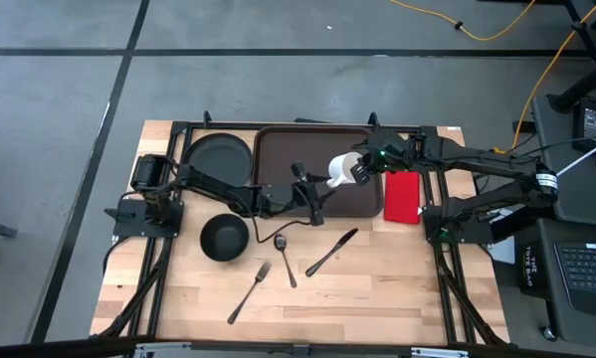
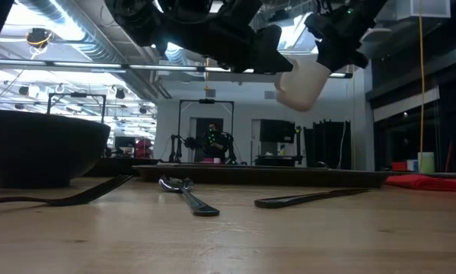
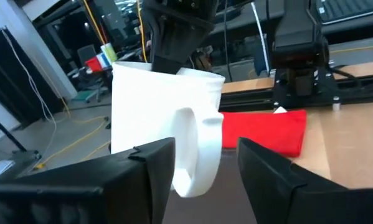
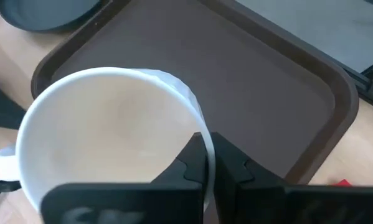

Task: Set up tray
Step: Put the white mug on the top left of the brown tray

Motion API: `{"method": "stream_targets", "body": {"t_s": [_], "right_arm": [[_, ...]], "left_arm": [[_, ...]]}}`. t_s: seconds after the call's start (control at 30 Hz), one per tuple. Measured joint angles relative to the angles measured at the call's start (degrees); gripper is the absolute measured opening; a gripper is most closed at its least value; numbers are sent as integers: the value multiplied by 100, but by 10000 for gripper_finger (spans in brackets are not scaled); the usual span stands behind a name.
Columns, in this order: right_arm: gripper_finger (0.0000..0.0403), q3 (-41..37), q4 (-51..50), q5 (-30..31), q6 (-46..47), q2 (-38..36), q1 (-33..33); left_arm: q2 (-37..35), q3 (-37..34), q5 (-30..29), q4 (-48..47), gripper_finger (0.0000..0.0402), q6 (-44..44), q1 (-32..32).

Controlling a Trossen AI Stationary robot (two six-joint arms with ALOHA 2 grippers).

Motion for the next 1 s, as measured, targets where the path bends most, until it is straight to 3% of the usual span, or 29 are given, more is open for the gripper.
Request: {"method": "stream_targets", "body": {"t_s": [1.0], "right_arm": [[11,3,376,166,140,2,-2]], "left_arm": [[-2,-2,-1080,133,166,850,51]]}}
